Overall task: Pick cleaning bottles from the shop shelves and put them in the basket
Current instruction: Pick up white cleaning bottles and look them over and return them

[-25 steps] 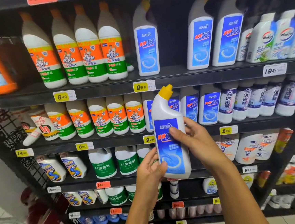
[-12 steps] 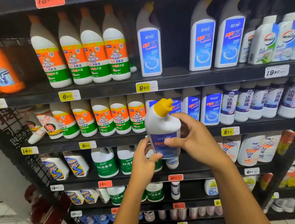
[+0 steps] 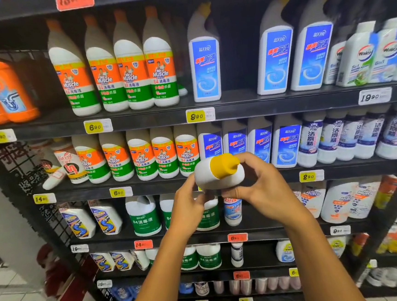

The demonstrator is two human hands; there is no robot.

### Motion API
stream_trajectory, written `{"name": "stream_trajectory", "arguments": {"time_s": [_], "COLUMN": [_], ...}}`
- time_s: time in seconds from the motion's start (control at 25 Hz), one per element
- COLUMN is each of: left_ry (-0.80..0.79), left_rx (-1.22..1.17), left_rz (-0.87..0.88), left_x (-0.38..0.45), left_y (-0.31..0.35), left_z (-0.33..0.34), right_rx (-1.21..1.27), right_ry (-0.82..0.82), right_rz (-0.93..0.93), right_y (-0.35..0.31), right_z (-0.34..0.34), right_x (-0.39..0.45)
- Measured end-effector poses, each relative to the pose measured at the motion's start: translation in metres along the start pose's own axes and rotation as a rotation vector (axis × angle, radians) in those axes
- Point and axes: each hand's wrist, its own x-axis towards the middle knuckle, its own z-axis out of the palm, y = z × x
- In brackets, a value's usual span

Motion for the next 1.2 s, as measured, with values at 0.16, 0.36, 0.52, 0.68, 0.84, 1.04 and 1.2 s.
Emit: {"name": "stream_trajectory", "arguments": {"time_s": [0.16,0.36,0.52,0.68,0.84,1.04,1.2], "left_ry": [-0.156,-0.294,-0.376,-0.365,-0.216,-0.182,-0.168], "left_rx": [-0.106,-0.428,-0.534,-0.449,-0.486,-0.455,-0.452], "left_rz": [-0.014,-0.132,-0.207,-0.204,-0.312,-0.391,-0.402], "left_x": [-0.005,-0.019,-0.021,-0.013,-0.004,0.004,0.005], "left_y": [0.010,0.024,0.041,0.066,0.084,0.098,0.096], "left_z": [-0.011,-0.022,-0.028,-0.034,-0.035,-0.036,-0.035], "right_rx": [0.161,0.396,0.420,0.477,0.523,0.548,0.572], "right_ry": [0.089,0.131,0.191,0.294,0.277,0.218,0.214], "right_rz": [0.042,0.163,0.317,0.459,0.604,0.723,0.743], "right_y": [-0.002,-0.002,0.005,0.012,0.010,0.008,0.012], "right_z": [-0.003,-0.008,0.000,0.004,0.010,0.012,0.013], "right_x": [0.005,0.018,0.025,0.036,0.049,0.060,0.060]}}
